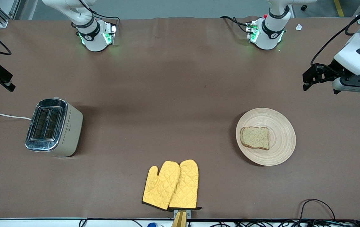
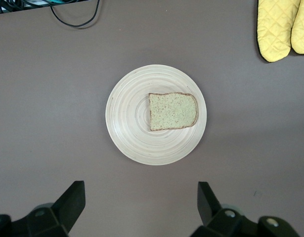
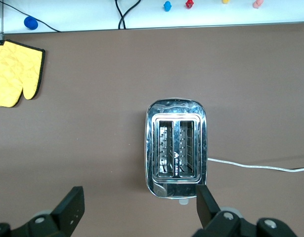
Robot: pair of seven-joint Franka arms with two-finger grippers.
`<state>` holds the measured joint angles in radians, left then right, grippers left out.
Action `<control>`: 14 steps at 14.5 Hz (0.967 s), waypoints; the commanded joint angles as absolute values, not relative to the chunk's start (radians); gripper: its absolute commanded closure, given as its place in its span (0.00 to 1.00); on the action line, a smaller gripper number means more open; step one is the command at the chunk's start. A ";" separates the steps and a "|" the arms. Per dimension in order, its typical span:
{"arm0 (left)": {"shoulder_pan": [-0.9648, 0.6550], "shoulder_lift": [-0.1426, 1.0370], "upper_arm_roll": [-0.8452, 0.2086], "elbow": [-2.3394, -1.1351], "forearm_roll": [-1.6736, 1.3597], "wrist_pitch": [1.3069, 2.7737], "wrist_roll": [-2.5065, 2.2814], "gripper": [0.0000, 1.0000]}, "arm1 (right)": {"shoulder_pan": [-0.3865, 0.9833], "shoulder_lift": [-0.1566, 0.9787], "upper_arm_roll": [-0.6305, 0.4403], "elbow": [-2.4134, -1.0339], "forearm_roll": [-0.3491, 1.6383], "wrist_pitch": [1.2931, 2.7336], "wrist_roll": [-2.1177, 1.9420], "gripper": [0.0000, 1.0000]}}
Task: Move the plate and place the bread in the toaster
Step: 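Reach the left gripper down to the rim of the wooden plate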
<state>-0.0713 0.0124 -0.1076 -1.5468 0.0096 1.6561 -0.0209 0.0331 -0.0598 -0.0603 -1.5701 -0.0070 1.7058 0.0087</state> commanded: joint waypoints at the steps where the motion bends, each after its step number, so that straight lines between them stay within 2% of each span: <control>1: -0.069 0.005 -0.110 -1.537 0.028 1.637 -0.009 0.00 | 0.037 -0.075 -0.060 -1.580 -0.020 1.681 0.020 0.00; 4: -0.048 0.018 -0.103 -1.543 0.025 1.638 0.011 0.00 | 0.037 -0.074 -0.060 -1.578 -0.020 1.671 0.020 0.00; 8: 0.107 0.109 -0.100 -1.540 -0.040 1.638 0.260 0.00 | 0.037 -0.074 -0.060 -1.580 -0.018 1.670 0.020 0.00; 10: 0.216 0.188 -0.100 -1.539 -0.157 1.640 0.339 0.00 | 0.035 -0.075 -0.061 -1.580 -0.018 1.669 0.021 0.00; 14: 0.322 0.366 -0.100 -1.539 -0.352 1.663 0.342 0.00 | 0.029 -0.069 -0.063 -1.588 -0.017 1.667 0.020 0.00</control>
